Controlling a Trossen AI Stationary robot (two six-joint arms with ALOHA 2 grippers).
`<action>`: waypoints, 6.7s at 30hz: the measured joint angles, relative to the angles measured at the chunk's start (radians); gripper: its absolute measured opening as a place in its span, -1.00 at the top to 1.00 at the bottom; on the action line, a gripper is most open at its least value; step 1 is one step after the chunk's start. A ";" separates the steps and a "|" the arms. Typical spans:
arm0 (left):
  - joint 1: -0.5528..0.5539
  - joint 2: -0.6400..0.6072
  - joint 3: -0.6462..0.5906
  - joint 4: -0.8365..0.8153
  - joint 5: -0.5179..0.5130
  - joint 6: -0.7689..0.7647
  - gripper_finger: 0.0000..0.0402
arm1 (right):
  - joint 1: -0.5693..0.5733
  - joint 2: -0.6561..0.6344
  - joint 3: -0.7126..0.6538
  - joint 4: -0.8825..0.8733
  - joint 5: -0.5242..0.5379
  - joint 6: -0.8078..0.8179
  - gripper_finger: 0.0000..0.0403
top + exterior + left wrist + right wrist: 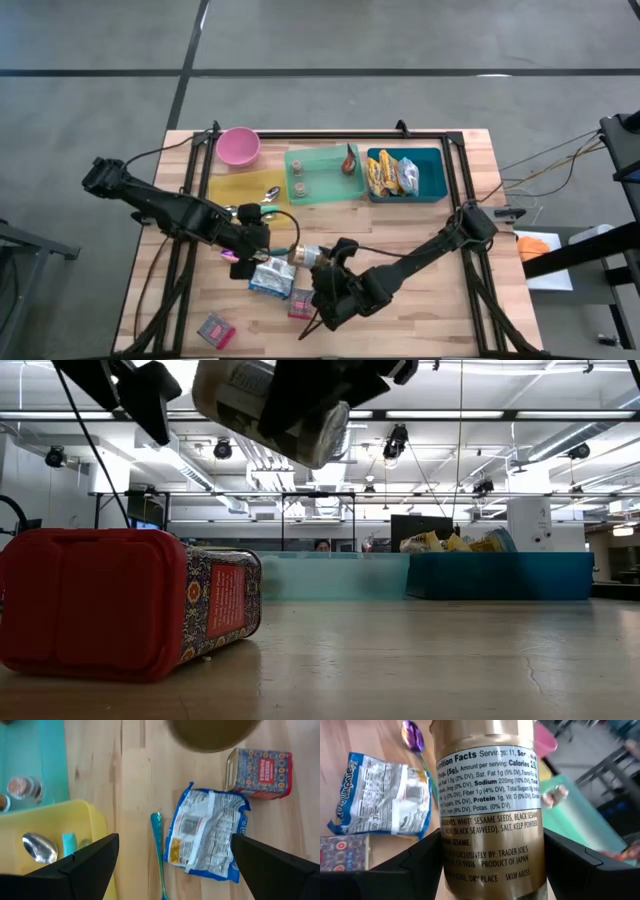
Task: Pick & Place Food Item
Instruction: Put the golden seasoning bottle into the green bin
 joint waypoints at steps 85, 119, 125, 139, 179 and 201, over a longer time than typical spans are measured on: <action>0.099 0.173 0.057 0.566 0.385 0.085 -0.95 | -0.149 -0.384 -0.734 1.198 -0.855 0.005 -0.36; 0.119 0.189 0.072 0.576 0.475 0.022 -0.85 | -0.149 -0.383 -0.740 1.193 -0.886 0.003 -0.36; 0.119 0.189 0.072 0.590 0.464 0.042 -0.85 | -0.150 -0.383 -0.740 1.194 -0.888 0.004 -0.36; 0.120 0.191 0.071 0.597 0.474 0.085 -0.56 | -0.150 -0.348 -0.740 1.237 -0.931 0.019 -0.36; 0.130 0.188 0.073 0.411 0.439 0.046 -0.41 | -0.178 -0.317 -0.716 1.194 -0.831 -0.026 -0.45; 0.443 0.180 0.191 0.184 0.266 0.227 -0.41 | -0.178 -0.361 -0.717 1.013 -0.825 0.023 0.20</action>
